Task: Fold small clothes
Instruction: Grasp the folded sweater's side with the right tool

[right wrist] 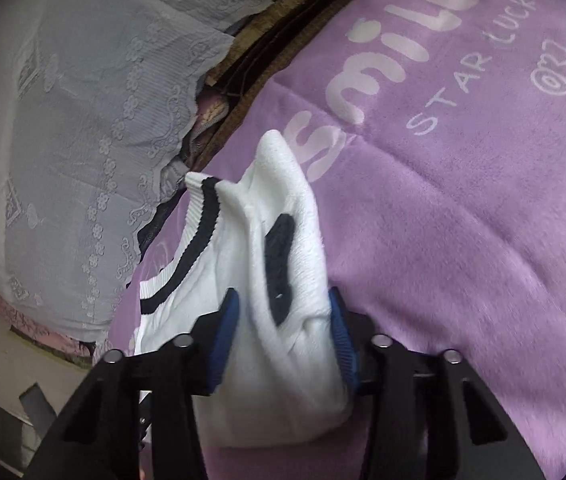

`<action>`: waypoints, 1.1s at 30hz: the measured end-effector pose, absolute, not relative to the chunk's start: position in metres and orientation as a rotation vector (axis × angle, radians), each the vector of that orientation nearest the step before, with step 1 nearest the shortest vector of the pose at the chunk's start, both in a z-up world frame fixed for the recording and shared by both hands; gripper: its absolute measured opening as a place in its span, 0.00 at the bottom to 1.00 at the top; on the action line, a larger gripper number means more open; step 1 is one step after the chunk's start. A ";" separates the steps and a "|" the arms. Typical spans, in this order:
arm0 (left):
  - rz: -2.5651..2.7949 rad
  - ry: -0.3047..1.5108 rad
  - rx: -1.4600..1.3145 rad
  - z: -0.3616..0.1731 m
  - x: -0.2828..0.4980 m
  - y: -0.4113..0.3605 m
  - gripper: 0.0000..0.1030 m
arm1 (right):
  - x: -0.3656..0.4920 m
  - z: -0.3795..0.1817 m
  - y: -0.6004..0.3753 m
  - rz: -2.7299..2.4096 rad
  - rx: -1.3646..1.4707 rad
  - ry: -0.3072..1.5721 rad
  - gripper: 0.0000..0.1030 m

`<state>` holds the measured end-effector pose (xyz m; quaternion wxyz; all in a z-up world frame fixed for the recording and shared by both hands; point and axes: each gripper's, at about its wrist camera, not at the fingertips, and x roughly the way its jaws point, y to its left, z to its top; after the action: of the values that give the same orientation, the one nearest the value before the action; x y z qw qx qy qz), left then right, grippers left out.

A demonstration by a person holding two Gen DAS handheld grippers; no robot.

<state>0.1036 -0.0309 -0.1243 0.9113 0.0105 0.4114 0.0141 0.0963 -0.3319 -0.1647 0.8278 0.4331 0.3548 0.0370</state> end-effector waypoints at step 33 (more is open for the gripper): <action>0.142 0.872 0.022 -0.133 0.106 0.089 0.96 | 0.105 -0.130 -0.298 0.128 0.689 0.716 0.30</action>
<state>0.1063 0.0887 -0.1334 0.9039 0.0106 0.4222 0.0685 0.1053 -0.2981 -0.1298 0.8770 0.3305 0.3433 0.0613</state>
